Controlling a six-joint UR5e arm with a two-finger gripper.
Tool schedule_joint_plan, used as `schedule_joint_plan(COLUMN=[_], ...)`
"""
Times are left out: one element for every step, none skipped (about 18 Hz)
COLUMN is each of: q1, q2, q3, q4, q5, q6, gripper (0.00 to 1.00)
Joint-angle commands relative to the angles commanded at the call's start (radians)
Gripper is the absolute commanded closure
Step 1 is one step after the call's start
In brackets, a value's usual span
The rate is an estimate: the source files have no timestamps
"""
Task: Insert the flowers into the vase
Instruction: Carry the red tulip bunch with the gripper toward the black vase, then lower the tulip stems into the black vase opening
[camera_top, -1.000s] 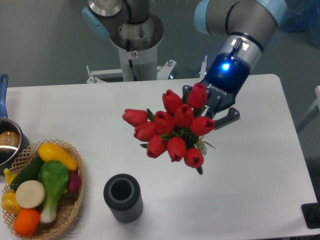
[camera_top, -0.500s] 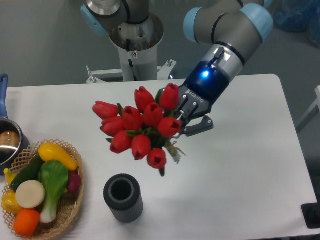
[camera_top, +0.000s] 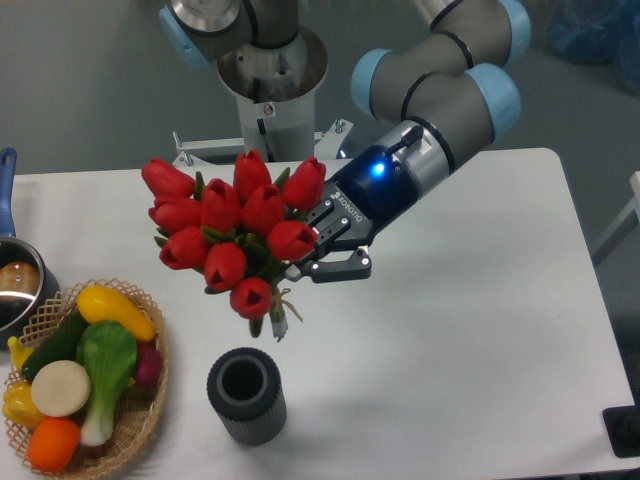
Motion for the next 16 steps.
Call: schedule_joint_plan(q1=[-0.003, -0.005, -0.008, -0.017, -0.017, -0.018, -0.018, -0.02, -0.022, -0.029, -0.034, -0.034, -0.035, -0.035, -0.04, -0.051], q2=[-0.014, -0.026, -0.037, -0.048, -0.055, -0.061, -0.069, -0.074, -0.081, -0.086, -0.088, -0.092, -0.095, -0.098, -0.101, -0.112], q3=[0.014, 0.022, 0.023, 0.028, 0.031, 0.031, 0.032, 0.04, 0.043, 0.043, 0.045, 0.045, 0.046, 0.046, 0.046, 0.045], q4=[-0.002, -0.002, -0.002, -0.002, -0.002, -0.002, 0.0, 0.0, 0.0, 0.0, 0.0, 0.0, 0.002, 0.002, 0.002, 0.002], q5=[-0.012, -0.02, -0.025, -0.025, -0.025, -0.025, -0.025, -0.025, -0.025, -0.025, -0.025, -0.025, -0.025, -0.025, -0.025, -0.025], q6=[-0.002, -0.002, -0.002, -0.002, -0.002, 0.0, 0.0, 0.0, 0.0, 0.0, 0.0, 0.0, 0.0, 0.0, 0.0, 0.0], gripper=[0.83, 0.83, 0.83, 0.83, 0.83, 0.83, 0.83, 0.83, 0.83, 0.83, 0.83, 0.83, 0.83, 0.83, 0.83, 0.83])
